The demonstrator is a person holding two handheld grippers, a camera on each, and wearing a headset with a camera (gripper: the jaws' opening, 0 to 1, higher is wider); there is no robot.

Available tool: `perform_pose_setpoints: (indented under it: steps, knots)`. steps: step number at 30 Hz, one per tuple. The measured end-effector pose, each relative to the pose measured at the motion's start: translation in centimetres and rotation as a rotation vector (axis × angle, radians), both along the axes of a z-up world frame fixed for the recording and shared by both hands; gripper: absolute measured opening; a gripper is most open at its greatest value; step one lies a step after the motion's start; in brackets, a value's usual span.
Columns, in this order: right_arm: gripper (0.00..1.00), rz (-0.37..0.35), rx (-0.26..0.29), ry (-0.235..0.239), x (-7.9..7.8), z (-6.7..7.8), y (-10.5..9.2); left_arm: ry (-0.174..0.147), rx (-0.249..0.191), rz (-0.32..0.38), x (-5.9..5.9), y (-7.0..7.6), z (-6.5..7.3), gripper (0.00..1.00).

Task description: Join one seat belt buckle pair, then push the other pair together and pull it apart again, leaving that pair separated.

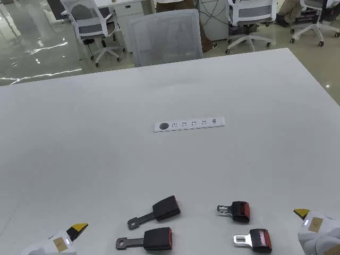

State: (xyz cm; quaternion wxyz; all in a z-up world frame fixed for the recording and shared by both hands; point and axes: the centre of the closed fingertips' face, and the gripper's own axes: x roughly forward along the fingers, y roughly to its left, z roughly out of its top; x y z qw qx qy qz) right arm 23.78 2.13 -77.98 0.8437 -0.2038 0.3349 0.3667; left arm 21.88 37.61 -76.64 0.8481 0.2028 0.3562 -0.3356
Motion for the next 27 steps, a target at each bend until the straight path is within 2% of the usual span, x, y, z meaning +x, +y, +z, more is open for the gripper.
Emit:
perform_pose_setpoints:
  steps: [8,12,14,20,25,27]
  knots:
    - [0.98,-0.027,0.009,0.0,0.4,0.1,-0.5,-0.005,0.0,0.009,0.1,0.0,0.2,1.0]
    - [0.97,-0.033,0.0,0.013,-0.1,-0.8,-0.9,-0.01,-0.02,0.008,0.3,-1.0,0.7,1.0]
    - [0.97,-0.032,-0.004,0.019,-0.4,-1.0,-1.0,-0.017,-0.016,-0.005,0.4,-1.4,0.9,1.0]
    - [0.97,-0.017,-0.01,0.045,-1.1,-1.3,-0.6,-0.021,-0.037,0.019,0.8,-1.1,1.5,1.0]
    - [0.97,-0.011,-0.004,0.03,-1.1,-1.0,-0.4,-0.033,-0.036,0.024,1.0,-1.1,1.7,1.0]
    - [0.97,-0.007,-0.015,0.03,-1.1,-1.3,-0.5,-0.031,-0.064,0.049,1.0,-1.3,1.8,1.0]
